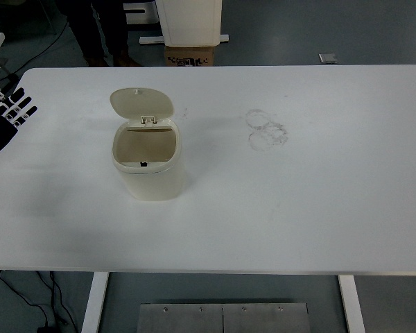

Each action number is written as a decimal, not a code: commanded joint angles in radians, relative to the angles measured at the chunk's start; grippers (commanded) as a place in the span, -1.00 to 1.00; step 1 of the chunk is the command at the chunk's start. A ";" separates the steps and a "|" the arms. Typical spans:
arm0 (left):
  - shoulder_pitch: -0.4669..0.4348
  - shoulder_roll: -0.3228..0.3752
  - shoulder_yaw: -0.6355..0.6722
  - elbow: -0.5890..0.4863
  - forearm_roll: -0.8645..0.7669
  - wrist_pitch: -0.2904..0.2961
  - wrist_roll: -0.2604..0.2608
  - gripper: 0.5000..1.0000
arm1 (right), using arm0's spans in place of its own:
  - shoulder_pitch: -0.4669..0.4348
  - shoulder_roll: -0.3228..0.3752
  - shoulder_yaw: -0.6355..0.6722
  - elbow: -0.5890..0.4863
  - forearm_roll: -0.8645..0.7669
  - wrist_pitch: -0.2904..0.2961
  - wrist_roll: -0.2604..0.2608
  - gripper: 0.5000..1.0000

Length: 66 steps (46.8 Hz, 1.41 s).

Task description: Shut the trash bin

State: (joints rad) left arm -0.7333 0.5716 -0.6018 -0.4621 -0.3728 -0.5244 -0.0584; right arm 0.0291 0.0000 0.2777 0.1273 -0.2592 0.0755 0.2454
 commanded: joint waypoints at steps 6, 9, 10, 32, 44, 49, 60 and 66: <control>0.006 0.022 0.005 -0.018 0.000 0.007 0.002 1.00 | 0.000 0.000 0.000 0.000 0.000 0.000 0.000 0.97; 0.006 0.033 0.008 -0.036 0.000 0.011 0.002 1.00 | -0.001 0.000 0.000 0.000 0.000 0.000 0.000 0.97; 0.006 0.042 0.013 -0.046 0.000 0.012 0.002 1.00 | -0.001 0.000 0.000 0.000 0.000 0.000 0.000 0.97; -0.057 0.151 0.190 -0.230 0.002 0.081 0.000 1.00 | 0.000 0.000 0.000 0.000 0.000 0.001 0.000 0.97; -0.256 0.269 0.428 -0.363 0.015 0.081 0.000 1.00 | 0.000 0.000 0.000 0.000 0.000 0.001 0.000 0.97; -0.334 0.293 0.490 -0.389 0.015 0.081 0.000 1.00 | 0.000 0.000 0.000 0.000 0.000 0.000 0.000 0.97; -0.512 0.287 0.672 -0.423 0.118 0.081 0.000 1.00 | 0.000 0.000 0.000 0.000 0.000 0.001 0.000 0.97; -0.607 0.286 0.757 -0.478 0.170 0.078 0.000 1.00 | 0.000 0.000 0.000 0.000 0.000 0.000 0.000 0.97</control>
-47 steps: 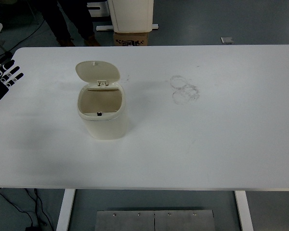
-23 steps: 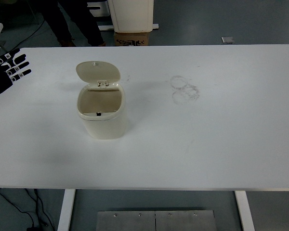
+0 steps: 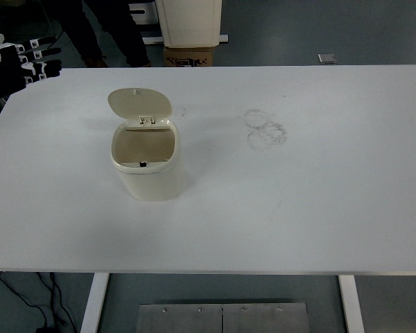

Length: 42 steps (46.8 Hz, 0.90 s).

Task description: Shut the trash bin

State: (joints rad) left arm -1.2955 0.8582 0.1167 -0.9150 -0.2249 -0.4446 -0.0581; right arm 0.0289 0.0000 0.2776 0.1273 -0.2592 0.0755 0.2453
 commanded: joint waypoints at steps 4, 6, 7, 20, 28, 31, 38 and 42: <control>-0.108 -0.002 0.086 -0.051 0.048 -0.008 0.000 1.00 | -0.001 0.000 0.000 0.000 0.000 0.000 0.000 0.97; -0.136 -0.004 0.103 -0.065 0.059 -0.009 0.001 1.00 | 0.000 0.000 0.000 0.000 0.000 0.000 0.000 0.97; -0.136 -0.004 0.103 -0.065 0.059 -0.009 0.001 1.00 | 0.000 0.000 0.000 0.000 0.000 0.000 0.000 0.97; -0.261 -0.030 0.120 -0.131 0.196 -0.112 0.018 1.00 | 0.000 0.000 0.000 0.000 0.000 0.000 0.000 0.97; -0.298 -0.054 0.132 -0.154 0.300 -0.115 0.020 1.00 | 0.000 0.000 0.000 0.000 0.000 0.000 0.000 0.97; -0.323 -0.068 0.156 -0.165 0.322 -0.123 0.040 1.00 | 0.000 0.000 0.000 0.000 0.000 0.000 0.000 0.97; -0.376 -0.105 0.202 -0.166 0.358 -0.166 0.118 1.00 | 0.000 0.000 0.000 0.000 0.000 0.000 0.000 0.97; -0.409 -0.119 0.202 -0.166 0.410 -0.166 0.144 1.00 | -0.001 0.000 0.000 0.000 0.000 0.000 0.000 0.97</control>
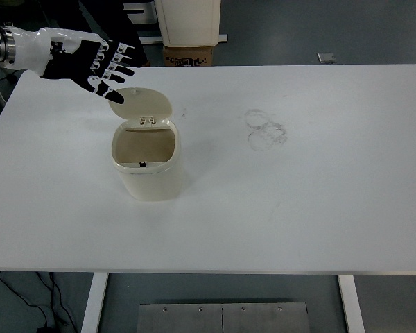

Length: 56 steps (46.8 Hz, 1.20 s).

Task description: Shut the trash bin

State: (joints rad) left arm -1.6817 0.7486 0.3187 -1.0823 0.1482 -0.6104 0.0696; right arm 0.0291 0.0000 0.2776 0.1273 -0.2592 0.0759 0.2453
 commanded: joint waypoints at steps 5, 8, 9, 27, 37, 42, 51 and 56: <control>-0.062 -0.029 0.000 0.001 0.088 0.000 0.039 1.00 | 0.000 0.000 0.000 0.000 0.000 -0.001 0.000 0.97; -0.081 -0.040 0.000 0.001 0.102 0.000 0.059 1.00 | 0.000 0.000 0.000 0.000 0.000 -0.001 0.000 0.97; -0.085 -0.046 0.000 0.001 0.105 0.000 0.067 1.00 | 0.000 0.000 0.000 0.000 0.001 0.001 0.000 0.97; -0.139 -0.101 0.000 -0.002 0.107 0.000 0.167 1.00 | 0.000 0.000 0.000 0.000 0.000 0.001 0.000 0.97; -0.151 -0.103 0.003 -0.036 0.102 0.000 0.187 1.00 | 0.000 0.000 0.000 0.000 0.000 -0.001 0.000 0.97; -0.150 -0.104 0.014 -0.048 0.102 0.000 0.191 1.00 | 0.000 0.000 0.000 0.000 0.000 0.001 0.000 0.97; -0.141 -0.100 0.016 -0.093 0.102 0.000 0.191 1.00 | 0.000 0.000 0.000 0.000 0.000 -0.001 0.000 0.97; -0.139 -0.097 0.016 -0.123 0.099 0.000 0.191 1.00 | -0.001 0.000 0.000 0.000 0.000 0.001 0.000 0.97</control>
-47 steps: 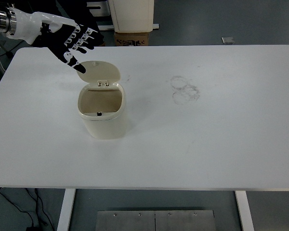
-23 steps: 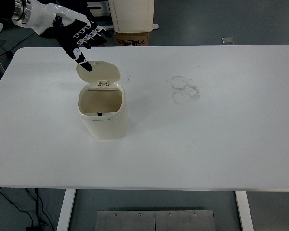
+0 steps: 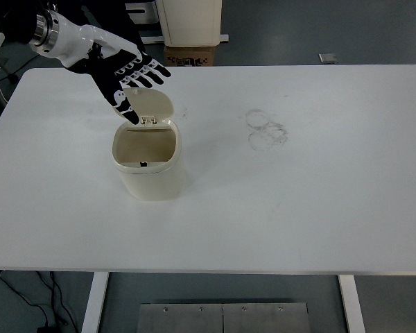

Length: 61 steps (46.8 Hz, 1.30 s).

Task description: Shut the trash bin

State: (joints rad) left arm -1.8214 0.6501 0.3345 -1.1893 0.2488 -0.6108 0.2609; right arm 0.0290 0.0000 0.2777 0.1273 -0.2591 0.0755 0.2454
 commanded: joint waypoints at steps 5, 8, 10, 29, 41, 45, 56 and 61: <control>0.001 0.008 0.012 -0.050 -0.003 0.000 0.000 1.00 | 0.000 0.000 0.000 0.000 0.000 0.001 0.000 0.97; 0.001 0.008 0.017 -0.055 -0.003 0.000 0.000 1.00 | 0.000 0.000 0.000 0.000 0.000 0.001 0.000 0.97; 0.001 0.006 0.020 -0.058 -0.003 0.000 0.000 1.00 | 0.000 0.000 0.000 0.000 0.000 0.000 0.000 0.97; 0.010 0.019 0.064 -0.118 -0.005 0.000 0.000 1.00 | 0.000 0.000 0.000 0.000 0.001 0.001 0.000 0.97; 0.047 0.025 0.077 -0.128 -0.005 0.000 0.000 1.00 | 0.000 0.000 0.000 0.000 0.000 0.000 0.000 0.97; 0.053 0.023 0.077 -0.128 -0.005 0.000 0.000 1.00 | 0.000 0.000 0.000 0.000 0.000 0.000 0.000 0.97; 0.063 0.022 0.077 -0.130 -0.005 0.000 0.000 1.00 | 0.000 0.000 0.000 0.000 0.000 0.000 0.000 0.97; 0.063 0.020 0.077 -0.130 -0.005 0.000 0.000 1.00 | 0.000 0.000 0.000 0.000 0.000 0.000 0.000 0.97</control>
State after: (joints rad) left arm -1.7581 0.6711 0.4112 -1.3193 0.2439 -0.6108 0.2608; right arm 0.0288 0.0000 0.2777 0.1273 -0.2590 0.0755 0.2455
